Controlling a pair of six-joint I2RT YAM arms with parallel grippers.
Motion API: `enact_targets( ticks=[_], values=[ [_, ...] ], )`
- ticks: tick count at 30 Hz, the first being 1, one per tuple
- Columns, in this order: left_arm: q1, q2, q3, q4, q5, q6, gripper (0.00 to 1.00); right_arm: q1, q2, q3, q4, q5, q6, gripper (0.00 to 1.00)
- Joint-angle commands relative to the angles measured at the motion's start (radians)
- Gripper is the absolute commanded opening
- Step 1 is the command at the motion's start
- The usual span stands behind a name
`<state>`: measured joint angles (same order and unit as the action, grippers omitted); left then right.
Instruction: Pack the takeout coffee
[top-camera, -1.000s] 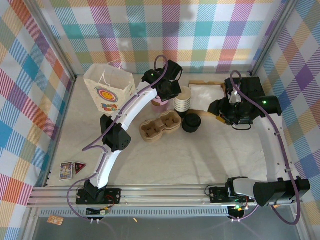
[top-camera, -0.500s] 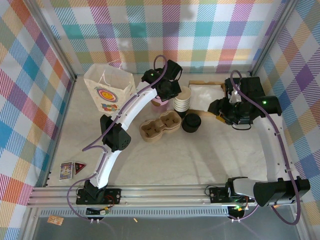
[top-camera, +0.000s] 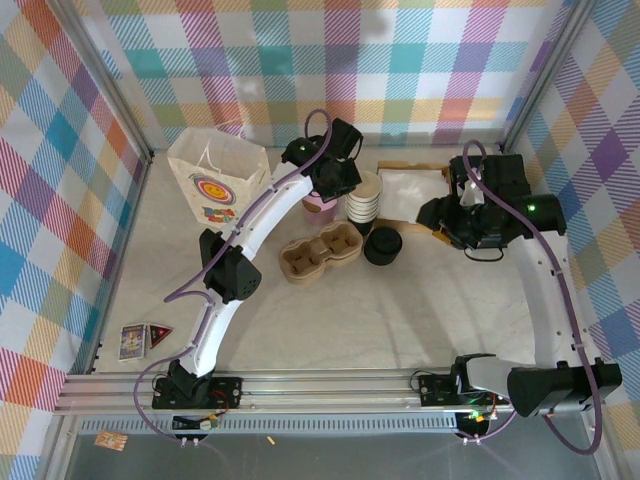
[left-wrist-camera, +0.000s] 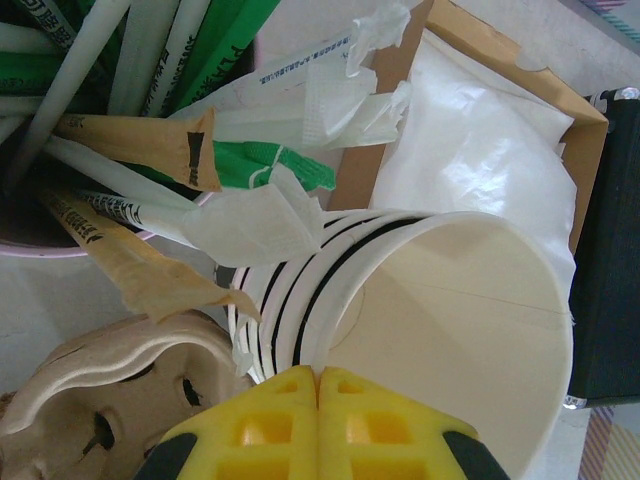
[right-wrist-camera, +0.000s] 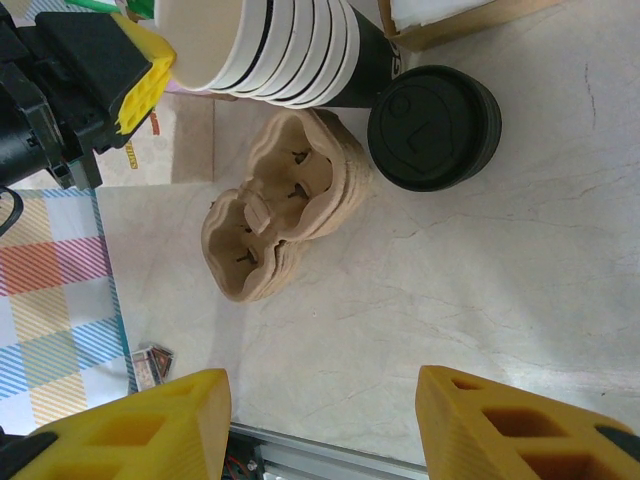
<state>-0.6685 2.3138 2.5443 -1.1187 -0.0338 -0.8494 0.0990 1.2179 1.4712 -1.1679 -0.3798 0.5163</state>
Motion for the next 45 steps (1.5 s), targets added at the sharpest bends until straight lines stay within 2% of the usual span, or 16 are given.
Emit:
enact_targets(
  ticks=[1, 45],
  values=[
    [0.01, -0.054, 0.033, 0.022, 0.015, -0.016, 0.0, 0.004, -0.022, -0.006, -0.001, -0.01, 0.009, 0.52],
    [0.021, -0.122, 0.033, 0.054, 0.002, -0.029, 0.0, 0.004, 0.013, 0.017, 0.02, -0.023, 0.042, 0.51]
  ],
)
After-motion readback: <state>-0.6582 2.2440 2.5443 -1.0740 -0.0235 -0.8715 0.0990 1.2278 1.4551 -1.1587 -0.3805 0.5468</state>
